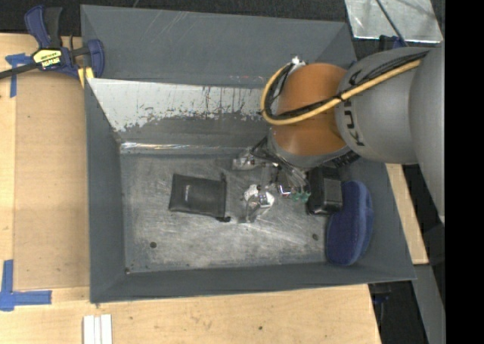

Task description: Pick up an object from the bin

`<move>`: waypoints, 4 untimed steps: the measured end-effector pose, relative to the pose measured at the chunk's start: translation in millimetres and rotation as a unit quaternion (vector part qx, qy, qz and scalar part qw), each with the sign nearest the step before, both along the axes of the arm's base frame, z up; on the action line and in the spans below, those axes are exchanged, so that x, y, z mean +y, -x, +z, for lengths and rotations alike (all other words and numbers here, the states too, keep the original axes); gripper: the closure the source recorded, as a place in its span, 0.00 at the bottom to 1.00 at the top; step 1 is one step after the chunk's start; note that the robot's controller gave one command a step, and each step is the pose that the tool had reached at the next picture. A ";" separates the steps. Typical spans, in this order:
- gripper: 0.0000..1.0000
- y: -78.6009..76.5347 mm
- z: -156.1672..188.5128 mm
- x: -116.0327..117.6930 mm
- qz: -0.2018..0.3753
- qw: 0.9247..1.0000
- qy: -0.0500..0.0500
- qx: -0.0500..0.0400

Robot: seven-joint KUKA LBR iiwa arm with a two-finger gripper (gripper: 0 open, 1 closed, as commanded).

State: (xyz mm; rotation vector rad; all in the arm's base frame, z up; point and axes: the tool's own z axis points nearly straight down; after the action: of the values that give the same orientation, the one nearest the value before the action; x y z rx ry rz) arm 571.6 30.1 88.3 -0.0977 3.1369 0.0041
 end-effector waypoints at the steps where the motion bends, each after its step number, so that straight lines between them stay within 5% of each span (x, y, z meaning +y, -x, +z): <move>1: 1.00 0.2 -0.7 -3.0 -0.001 1.000 0.001 0.001; 2: 1.00 78.1 52.7 -4.6 0.117 0.993 0.002 0.001; 3: 0.00 77.7 51.6 -4.7 0.117 0.993 0.002 0.001; 4: 0.00 -21.0 -11.6 -4.1 0.158 0.988 0.002 -0.003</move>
Offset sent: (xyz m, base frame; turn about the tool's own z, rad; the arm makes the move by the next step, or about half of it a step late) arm 0.0000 0.0000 0.0000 0.0000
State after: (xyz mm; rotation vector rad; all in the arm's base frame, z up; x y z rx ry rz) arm 592.6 26.0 76.7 -0.5899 3.0776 -0.0014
